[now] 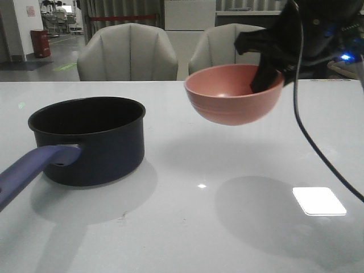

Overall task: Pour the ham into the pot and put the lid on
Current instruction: 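Set the empty pink bowl back on the table with the right gripper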

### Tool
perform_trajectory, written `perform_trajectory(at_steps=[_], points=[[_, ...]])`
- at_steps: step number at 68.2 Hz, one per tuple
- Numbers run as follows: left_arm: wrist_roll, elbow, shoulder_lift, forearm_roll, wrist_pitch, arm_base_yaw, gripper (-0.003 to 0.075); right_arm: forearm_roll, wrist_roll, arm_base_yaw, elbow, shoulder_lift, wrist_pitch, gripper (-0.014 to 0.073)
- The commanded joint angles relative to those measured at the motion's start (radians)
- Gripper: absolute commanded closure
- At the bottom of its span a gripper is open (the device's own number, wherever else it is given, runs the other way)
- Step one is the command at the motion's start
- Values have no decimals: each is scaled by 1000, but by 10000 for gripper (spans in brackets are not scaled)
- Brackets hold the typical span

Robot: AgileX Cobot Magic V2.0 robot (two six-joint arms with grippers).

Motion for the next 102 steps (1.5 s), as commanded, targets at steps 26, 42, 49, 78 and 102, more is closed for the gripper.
perform_trajectory(at_steps=[26,42,49,78,102], points=[[0,-26,11,-5,-80,-9,62,3,74,-60,77,-11,-24,456],[0,-26,11,-5,-80,-9,62,-3,70,-60,76,89,-38,418],[0,-26,11,-5,-80,-9,62,-10,70,-60,76,105,-38,292],[0,-26,11,-5,-80,-9,62,-118,69,-59,54,-98,-24,87],[0,-26,11,-5,-88,-9,62,-120,36,-7,293,-495,-202,90]])
